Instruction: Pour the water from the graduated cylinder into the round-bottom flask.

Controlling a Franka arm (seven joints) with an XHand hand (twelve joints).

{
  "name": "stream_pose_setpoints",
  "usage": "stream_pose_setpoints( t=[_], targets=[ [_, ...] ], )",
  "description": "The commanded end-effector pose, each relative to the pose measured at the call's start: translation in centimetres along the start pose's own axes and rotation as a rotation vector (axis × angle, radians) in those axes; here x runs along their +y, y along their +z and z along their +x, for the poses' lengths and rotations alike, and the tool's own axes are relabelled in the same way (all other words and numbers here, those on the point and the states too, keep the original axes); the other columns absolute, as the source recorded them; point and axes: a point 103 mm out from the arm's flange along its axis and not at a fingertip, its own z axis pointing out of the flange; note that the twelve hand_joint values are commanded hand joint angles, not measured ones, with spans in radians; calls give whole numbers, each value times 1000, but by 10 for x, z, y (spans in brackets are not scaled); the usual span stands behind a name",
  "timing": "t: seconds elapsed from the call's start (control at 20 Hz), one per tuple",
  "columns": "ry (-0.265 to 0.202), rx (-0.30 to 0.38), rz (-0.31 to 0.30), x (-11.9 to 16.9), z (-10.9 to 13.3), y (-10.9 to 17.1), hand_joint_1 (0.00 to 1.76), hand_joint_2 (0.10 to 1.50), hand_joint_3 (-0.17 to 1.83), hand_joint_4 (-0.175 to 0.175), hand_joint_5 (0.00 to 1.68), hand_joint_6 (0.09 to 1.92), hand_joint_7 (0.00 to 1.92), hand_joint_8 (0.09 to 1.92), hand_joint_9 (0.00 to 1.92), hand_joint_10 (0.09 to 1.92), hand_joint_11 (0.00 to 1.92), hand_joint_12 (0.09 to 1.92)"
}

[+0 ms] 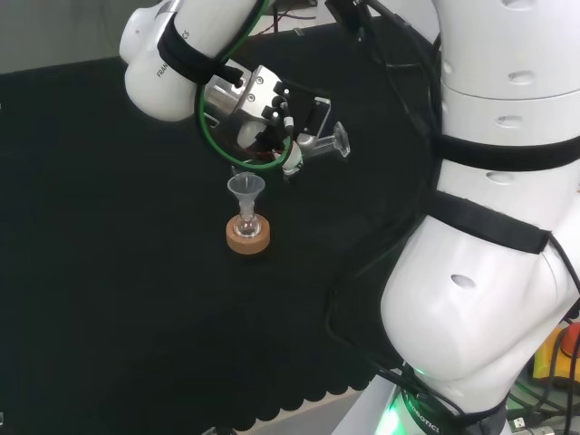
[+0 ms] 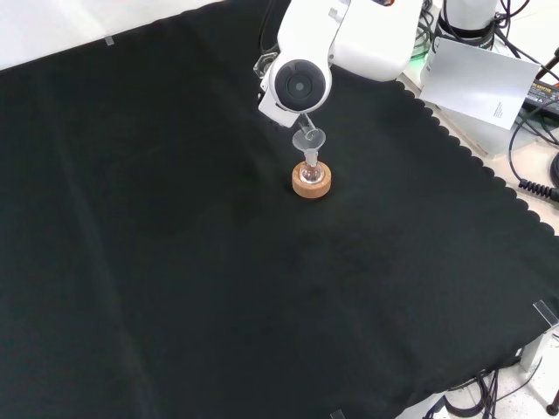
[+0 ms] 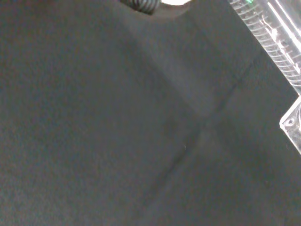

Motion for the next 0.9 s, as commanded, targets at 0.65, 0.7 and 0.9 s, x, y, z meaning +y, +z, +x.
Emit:
stream_pose_setpoints(
  t=[0.65, 0.7, 0.9],
  targets=[
    [-32, 234, -304, 3, -59, 36, 1272, 1084, 1, -175, 1030, 925, 1067, 901, 1525, 87, 1320, 669],
    [-34, 268, -329, 2, -64, 40, 1272, 1084, 1, -175, 1030, 925, 1067, 901, 1524, 87, 1320, 669],
    [-31, 397, -422, -4, -86, 58, 1272, 1085, 2, -175, 1029, 927, 1065, 904, 1520, 87, 1319, 669]
  ],
)
